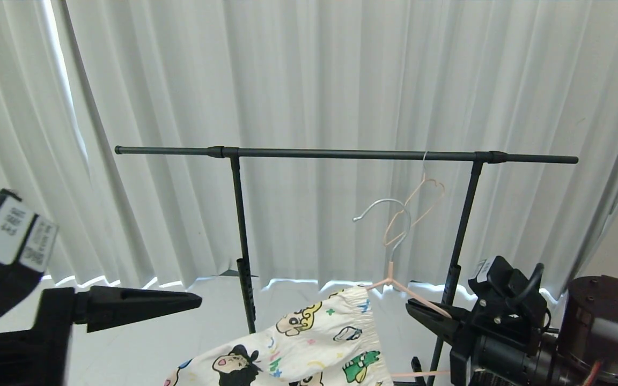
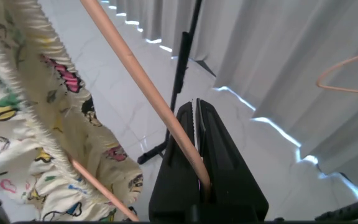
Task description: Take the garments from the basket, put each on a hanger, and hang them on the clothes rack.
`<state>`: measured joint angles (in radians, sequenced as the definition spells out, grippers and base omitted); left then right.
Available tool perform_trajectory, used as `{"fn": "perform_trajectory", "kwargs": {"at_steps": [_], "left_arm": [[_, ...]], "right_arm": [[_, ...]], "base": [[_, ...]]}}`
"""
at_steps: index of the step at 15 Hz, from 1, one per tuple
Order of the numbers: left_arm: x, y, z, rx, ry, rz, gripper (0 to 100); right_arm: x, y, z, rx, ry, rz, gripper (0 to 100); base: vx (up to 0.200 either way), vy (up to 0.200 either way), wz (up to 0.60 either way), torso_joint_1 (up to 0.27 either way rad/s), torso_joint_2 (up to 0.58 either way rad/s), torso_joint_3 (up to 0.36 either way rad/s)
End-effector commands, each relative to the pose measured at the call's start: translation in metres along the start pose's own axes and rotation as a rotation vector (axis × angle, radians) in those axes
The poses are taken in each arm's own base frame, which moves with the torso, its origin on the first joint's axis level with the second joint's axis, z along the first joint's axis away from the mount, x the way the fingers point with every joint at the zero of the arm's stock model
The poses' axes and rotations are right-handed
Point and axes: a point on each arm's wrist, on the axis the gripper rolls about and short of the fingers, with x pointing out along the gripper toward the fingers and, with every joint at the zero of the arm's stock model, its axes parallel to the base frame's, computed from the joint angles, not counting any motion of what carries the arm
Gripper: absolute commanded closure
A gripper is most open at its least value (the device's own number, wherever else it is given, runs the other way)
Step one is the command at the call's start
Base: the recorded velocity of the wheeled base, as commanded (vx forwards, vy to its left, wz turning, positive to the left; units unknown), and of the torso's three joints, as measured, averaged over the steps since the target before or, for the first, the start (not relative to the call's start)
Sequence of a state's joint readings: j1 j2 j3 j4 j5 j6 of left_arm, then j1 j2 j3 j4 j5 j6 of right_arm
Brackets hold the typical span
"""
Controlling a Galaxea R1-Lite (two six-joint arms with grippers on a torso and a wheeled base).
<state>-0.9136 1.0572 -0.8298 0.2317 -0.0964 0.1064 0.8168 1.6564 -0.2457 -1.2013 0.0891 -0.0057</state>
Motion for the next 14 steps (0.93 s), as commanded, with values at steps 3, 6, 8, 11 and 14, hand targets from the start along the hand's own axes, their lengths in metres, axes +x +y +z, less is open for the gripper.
{"fn": "perform_trajectory", "kwargs": {"at_steps": [3,6,8,11,14], "left_arm": [[0.053,0.008,-0.012,0.007,0.156,-0.098,0],[0.076,0.025,-0.015,-0.004,0.187,-0.052,0],[0.081,0.03,-0.017,-0.017,0.197,-0.052,0],[0.091,0.033,-0.017,-0.02,0.197,-0.051,0],[0.096,0.034,-0.017,-0.016,0.191,-0.05,0]], "right_arm": [[-0.001,0.005,0.0,-0.007,-0.005,0.022,100],[-0.007,0.009,0.004,-0.028,-0.025,0.033,100],[-0.007,0.011,0.004,-0.033,-0.027,0.041,100],[-0.003,0.018,0.009,-0.04,-0.045,0.072,100],[0.0,0.022,0.015,-0.043,-0.072,0.087,100]], "base": [[0.0,0.0,0.0,0.0,0.0,0.0],[0.0,0.0,0.0,0.0,0.0,0.0],[0.0,0.0,0.0,0.0,0.0,0.0],[0.0,0.0,0.0,0.0,0.0,0.0],[0.0,0.0,0.0,0.0,0.0,0.0]]}}
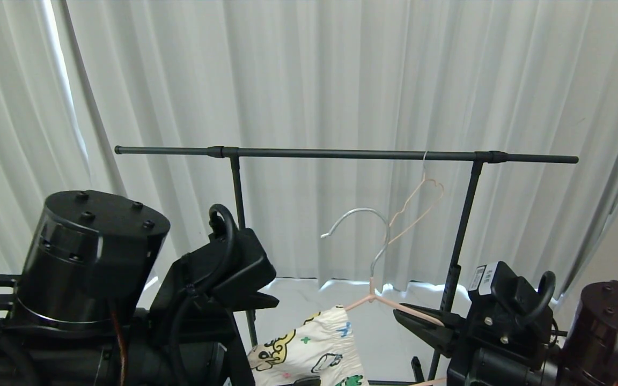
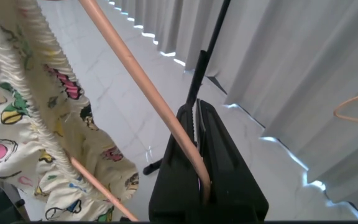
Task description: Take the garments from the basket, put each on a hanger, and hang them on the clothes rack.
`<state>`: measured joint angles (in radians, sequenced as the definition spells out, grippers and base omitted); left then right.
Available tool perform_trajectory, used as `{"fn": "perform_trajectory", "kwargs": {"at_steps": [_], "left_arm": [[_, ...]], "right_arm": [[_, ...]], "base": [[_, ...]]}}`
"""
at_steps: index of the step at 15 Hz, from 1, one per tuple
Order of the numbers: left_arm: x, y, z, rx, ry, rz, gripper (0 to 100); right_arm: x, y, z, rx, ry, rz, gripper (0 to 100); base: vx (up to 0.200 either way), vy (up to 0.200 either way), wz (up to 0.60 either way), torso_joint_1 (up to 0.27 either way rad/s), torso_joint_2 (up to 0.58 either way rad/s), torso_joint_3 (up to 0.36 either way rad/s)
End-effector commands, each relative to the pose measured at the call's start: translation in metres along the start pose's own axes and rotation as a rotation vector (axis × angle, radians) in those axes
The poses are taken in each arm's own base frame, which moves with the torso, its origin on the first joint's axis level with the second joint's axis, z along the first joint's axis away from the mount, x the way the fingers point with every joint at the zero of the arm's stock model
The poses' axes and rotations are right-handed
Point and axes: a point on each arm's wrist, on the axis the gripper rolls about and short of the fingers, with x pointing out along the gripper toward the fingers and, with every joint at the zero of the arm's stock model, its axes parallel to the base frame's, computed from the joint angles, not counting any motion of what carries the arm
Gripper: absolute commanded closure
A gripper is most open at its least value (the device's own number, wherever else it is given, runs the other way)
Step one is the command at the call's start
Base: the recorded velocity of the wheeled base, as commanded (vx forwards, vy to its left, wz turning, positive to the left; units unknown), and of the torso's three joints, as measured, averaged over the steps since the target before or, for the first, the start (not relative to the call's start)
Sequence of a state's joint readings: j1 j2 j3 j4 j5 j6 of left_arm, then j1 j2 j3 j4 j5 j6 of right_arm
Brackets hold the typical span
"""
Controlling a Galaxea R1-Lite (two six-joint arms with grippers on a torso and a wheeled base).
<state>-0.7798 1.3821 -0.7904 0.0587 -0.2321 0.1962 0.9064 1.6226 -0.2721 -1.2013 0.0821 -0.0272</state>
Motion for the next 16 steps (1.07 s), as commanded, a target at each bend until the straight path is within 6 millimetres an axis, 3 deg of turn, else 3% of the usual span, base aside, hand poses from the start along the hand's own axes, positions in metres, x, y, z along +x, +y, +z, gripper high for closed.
{"fn": "perform_trajectory", "kwargs": {"at_steps": [1,2,8,9,12,16], "left_arm": [[0.005,0.001,-0.003,-0.003,0.024,-0.004,0],[0.005,0.0,-0.005,0.009,0.031,-0.005,100],[0.001,-0.002,-0.007,0.015,0.015,-0.042,100],[0.001,-0.002,-0.007,0.015,0.015,-0.042,100],[0.001,0.002,-0.011,0.003,0.027,-0.021,100],[-0.002,0.007,-0.035,-0.009,0.017,0.097,100]], "right_arm": [[0.001,0.001,0.003,-0.001,-0.017,0.007,100],[0.0,0.001,0.004,-0.001,-0.019,0.006,100],[0.0,0.002,0.005,-0.001,-0.023,0.009,100],[-0.001,0.002,0.004,-0.002,-0.022,0.009,0],[-0.007,0.003,0.001,-0.001,-0.013,0.005,0],[-0.021,0.0,-0.002,0.001,-0.007,-0.022,0]], "base": [[0.0,0.0,0.0,0.0,0.0,0.0],[0.0,0.0,0.0,0.0,0.0,0.0],[0.0,0.0,0.0,0.0,0.0,0.0],[0.0,0.0,0.0,0.0,0.0,0.0],[0.0,0.0,0.0,0.0,0.0,0.0],[0.0,0.0,0.0,0.0,0.0,0.0]]}}
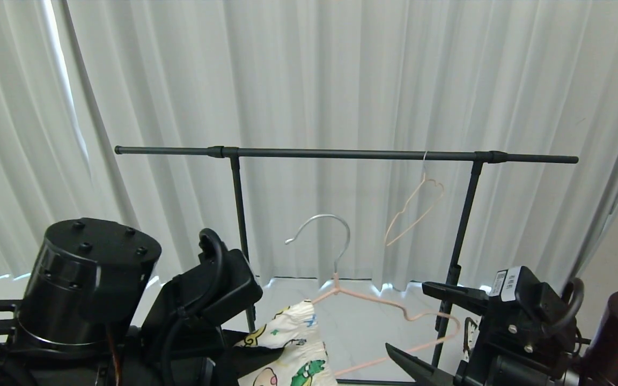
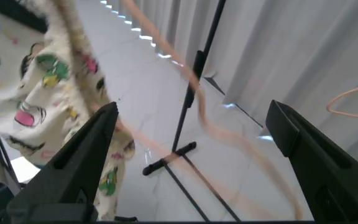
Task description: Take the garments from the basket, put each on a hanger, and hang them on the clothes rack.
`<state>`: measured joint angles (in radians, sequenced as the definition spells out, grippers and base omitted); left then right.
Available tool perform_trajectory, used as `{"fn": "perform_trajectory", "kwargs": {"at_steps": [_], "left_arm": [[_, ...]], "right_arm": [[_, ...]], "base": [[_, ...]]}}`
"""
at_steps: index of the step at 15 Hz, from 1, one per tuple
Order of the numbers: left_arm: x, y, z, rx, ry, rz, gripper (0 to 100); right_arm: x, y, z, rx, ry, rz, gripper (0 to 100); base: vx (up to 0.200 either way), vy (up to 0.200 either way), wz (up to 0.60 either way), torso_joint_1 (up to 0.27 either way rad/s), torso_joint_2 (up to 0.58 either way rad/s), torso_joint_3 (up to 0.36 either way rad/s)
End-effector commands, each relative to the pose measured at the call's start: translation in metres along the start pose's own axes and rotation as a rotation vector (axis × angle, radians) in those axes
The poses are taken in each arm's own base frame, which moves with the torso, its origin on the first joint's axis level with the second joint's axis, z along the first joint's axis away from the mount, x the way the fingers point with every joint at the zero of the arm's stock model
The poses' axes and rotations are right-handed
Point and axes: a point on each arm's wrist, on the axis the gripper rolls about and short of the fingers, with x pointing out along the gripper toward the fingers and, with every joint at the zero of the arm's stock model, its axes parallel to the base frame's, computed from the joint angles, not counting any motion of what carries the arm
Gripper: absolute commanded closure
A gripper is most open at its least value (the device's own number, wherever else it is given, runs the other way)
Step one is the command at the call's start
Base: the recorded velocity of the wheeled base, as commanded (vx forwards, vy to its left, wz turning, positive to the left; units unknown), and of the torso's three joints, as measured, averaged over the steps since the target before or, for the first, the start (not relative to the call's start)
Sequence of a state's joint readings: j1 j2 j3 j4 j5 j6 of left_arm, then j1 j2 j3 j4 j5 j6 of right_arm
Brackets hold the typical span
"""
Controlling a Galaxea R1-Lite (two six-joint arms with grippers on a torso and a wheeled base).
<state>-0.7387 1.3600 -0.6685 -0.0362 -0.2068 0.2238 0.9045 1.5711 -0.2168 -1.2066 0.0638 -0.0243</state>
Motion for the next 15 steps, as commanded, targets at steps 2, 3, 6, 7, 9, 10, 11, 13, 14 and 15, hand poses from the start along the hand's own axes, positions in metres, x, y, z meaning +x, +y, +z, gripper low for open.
{"fn": "perform_trajectory", "kwargs": {"at_steps": [2,3,6,7,9,10,11,13,14,15], "left_arm": [[-0.002,0.013,-0.021,0.035,-0.03,0.132,100],[-0.002,0.018,-0.023,0.056,-0.049,0.151,100],[-0.003,0.022,-0.017,0.064,-0.113,0.141,100],[-0.003,0.023,-0.015,0.07,-0.139,0.152,100],[-0.007,0.024,-0.006,0.083,-0.191,0.165,100],[-0.009,0.025,-0.002,0.087,-0.208,0.167,100],[-0.01,0.025,0.002,0.093,-0.229,0.141,100],[-0.013,0.026,0.009,0.095,-0.262,0.115,100],[-0.014,0.027,0.014,0.1,-0.281,0.118,100],[-0.015,0.027,0.018,0.106,-0.291,0.12,100]], "right_arm": [[-0.012,0.002,-0.003,0.004,0.005,0.012,0],[-0.013,0.003,-0.006,0.006,0.019,0.028,0],[-0.003,0.006,-0.013,0.102,0.068,0.093,0],[0.003,0.005,-0.016,0.178,0.09,0.089,0],[0.021,0.005,-0.018,0.366,0.112,0.071,0],[0.031,0.004,-0.018,0.431,0.111,0.047,0],[0.045,0.002,-0.018,0.472,0.099,0.0,0],[0.062,0.0,-0.019,0.508,0.082,-0.071,0],[0.07,-0.001,-0.023,0.515,0.086,-0.107,0],[0.072,-0.001,-0.026,0.514,0.095,-0.116,0]], "base": [[0.0,0.0,0.0,0.0,0.0,0.0],[0.0,0.0,0.0,0.0,0.0,0.0],[0.0,0.0,0.0,0.0,0.0,0.0],[0.0,0.0,0.0,0.0,0.0,0.0],[0.0,0.0,0.0,0.0,0.0,0.0],[0.0,0.0,0.0,0.0,0.0,0.0],[0.0,0.0,0.0,0.0,0.0,0.0],[0.0,0.0,0.0,0.0,0.0,0.0],[0.0,0.0,0.0,0.0,0.0,0.0],[0.0,0.0,0.0,0.0,0.0,0.0]]}}
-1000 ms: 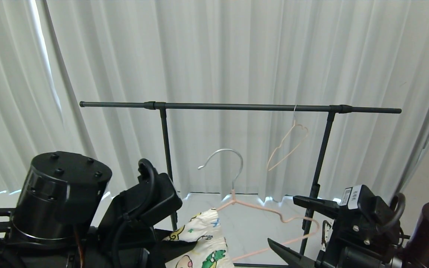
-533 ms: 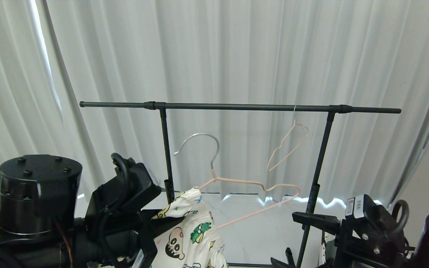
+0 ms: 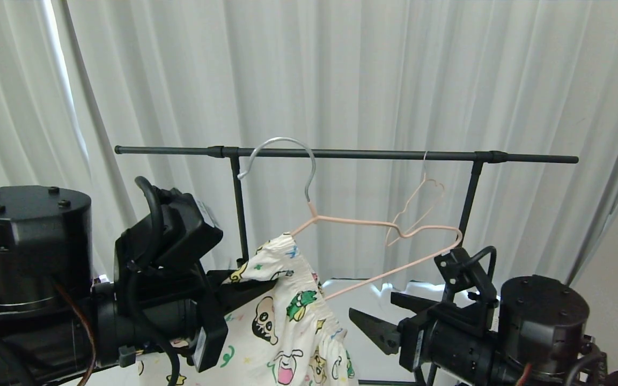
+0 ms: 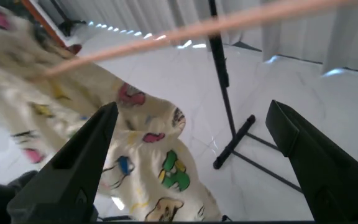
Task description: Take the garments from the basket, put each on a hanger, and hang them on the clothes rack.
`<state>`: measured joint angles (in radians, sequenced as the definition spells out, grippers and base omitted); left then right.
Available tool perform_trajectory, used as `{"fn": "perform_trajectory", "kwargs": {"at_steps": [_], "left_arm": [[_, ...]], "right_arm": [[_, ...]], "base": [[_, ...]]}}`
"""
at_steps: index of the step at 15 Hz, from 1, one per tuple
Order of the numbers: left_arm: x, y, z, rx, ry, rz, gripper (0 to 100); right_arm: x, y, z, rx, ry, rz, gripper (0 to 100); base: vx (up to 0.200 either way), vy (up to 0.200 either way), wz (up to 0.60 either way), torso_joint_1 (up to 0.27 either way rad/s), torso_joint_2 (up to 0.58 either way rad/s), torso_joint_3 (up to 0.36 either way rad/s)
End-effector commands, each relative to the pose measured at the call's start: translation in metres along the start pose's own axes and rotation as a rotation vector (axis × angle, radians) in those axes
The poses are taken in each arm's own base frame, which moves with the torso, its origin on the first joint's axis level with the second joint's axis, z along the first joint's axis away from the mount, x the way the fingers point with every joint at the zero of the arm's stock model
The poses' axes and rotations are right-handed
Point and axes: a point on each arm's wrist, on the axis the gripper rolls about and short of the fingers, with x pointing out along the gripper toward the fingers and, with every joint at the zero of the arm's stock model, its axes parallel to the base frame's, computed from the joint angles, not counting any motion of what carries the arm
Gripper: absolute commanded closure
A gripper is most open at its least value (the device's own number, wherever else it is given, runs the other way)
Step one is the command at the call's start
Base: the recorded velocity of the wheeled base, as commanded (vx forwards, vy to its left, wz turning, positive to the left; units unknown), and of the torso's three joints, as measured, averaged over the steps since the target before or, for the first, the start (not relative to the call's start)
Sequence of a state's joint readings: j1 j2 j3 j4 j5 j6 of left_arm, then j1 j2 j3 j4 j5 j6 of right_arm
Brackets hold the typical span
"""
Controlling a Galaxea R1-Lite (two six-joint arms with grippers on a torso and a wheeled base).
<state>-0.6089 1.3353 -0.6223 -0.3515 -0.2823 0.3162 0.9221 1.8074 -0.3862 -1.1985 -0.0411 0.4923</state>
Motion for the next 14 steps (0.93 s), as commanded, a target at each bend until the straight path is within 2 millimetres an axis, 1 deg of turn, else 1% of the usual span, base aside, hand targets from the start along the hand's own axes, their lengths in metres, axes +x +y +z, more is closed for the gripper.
{"fn": "perform_trajectory", "kwargs": {"at_steps": [1,2,4,7,10,12,14], "left_arm": [[0.0,0.001,0.006,0.006,-0.018,0.003,100],[0.0,0.001,0.006,0.007,-0.02,0.002,100],[0.0,0.001,0.006,0.006,-0.023,-0.002,100],[0.0,0.003,0.006,0.004,-0.021,-0.003,100],[-0.002,0.002,0.006,0.006,-0.027,-0.001,100],[-0.006,0.001,0.009,0.011,-0.046,0.0,100],[-0.014,-0.007,0.017,0.038,-0.089,-0.025,100]], "right_arm": [[0.013,-0.002,-0.013,-0.005,0.045,-0.018,0],[0.014,0.001,-0.015,-0.009,0.049,-0.012,0],[0.014,0.016,-0.022,-0.026,0.06,0.024,0],[0.008,0.038,-0.036,-0.051,0.103,0.098,0],[0.004,0.041,-0.045,-0.064,0.14,0.112,0],[0.003,0.036,-0.052,-0.063,0.174,0.094,0],[0.006,0.032,-0.056,-0.056,0.189,0.074,0]], "base": [[0.0,0.0,0.0,0.0,0.0,0.0],[0.0,0.0,0.0,0.0,0.0,0.0],[0.0,0.0,0.0,0.0,0.0,0.0],[0.0,0.0,0.0,0.0,0.0,0.0],[0.0,0.0,0.0,0.0,0.0,0.0],[0.0,0.0,0.0,0.0,0.0,0.0],[0.0,0.0,0.0,0.0,0.0,0.0]]}}
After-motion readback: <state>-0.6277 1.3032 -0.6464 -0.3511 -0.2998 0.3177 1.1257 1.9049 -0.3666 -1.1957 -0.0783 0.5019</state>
